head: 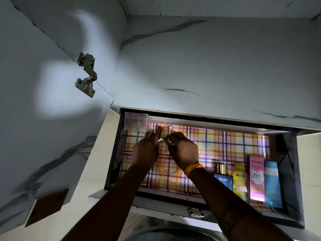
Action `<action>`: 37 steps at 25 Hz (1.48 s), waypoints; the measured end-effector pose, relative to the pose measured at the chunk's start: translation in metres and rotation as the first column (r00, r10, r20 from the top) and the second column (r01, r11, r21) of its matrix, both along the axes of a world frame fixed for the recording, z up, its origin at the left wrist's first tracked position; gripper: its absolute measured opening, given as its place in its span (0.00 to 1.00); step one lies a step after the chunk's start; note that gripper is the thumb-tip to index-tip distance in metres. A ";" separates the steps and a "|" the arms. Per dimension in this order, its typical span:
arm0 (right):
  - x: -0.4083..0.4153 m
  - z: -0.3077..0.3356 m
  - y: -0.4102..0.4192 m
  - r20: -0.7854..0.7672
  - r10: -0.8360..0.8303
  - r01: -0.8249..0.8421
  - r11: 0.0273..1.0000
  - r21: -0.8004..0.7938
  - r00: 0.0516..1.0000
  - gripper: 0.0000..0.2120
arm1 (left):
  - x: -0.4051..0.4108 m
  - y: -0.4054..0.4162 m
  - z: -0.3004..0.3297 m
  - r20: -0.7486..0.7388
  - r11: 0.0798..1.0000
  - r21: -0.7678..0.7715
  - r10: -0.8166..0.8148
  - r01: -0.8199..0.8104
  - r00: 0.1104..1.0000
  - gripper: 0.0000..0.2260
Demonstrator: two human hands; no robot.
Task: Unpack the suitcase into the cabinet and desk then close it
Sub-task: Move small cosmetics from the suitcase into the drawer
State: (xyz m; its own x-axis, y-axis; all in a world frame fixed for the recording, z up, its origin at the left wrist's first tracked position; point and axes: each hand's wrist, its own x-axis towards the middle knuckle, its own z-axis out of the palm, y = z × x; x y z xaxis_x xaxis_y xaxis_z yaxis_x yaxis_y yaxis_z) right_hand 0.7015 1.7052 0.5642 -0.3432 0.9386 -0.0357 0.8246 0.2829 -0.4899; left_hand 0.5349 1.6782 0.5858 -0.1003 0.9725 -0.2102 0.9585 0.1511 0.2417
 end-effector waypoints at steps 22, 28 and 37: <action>-0.003 -0.008 0.015 -0.166 -0.339 0.335 0.941 -0.051 0.926 0.10 | 0.017 0.013 0.001 0.136 0.981 0.171 0.071 -0.094 0.988 0.09; 0.027 -0.015 0.018 -0.114 -0.454 0.433 0.885 -0.174 0.883 0.18 | 0.075 0.009 0.010 0.331 0.969 -0.048 0.244 -0.242 0.912 0.16; 0.063 -0.001 -0.003 -0.245 -0.380 0.327 0.916 -0.231 0.892 0.23 | 0.095 0.016 0.003 0.254 0.990 -0.004 0.136 -0.139 0.958 0.18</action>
State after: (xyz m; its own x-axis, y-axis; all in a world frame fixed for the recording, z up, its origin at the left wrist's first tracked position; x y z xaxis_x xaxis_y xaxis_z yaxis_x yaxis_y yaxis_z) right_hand 0.7644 1.7024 0.5634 -0.0103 0.9860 -0.1662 0.6751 -0.1157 -0.7285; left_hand 0.6296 1.6941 0.5889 -0.1787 0.9559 -0.2329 0.8360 0.2724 0.4764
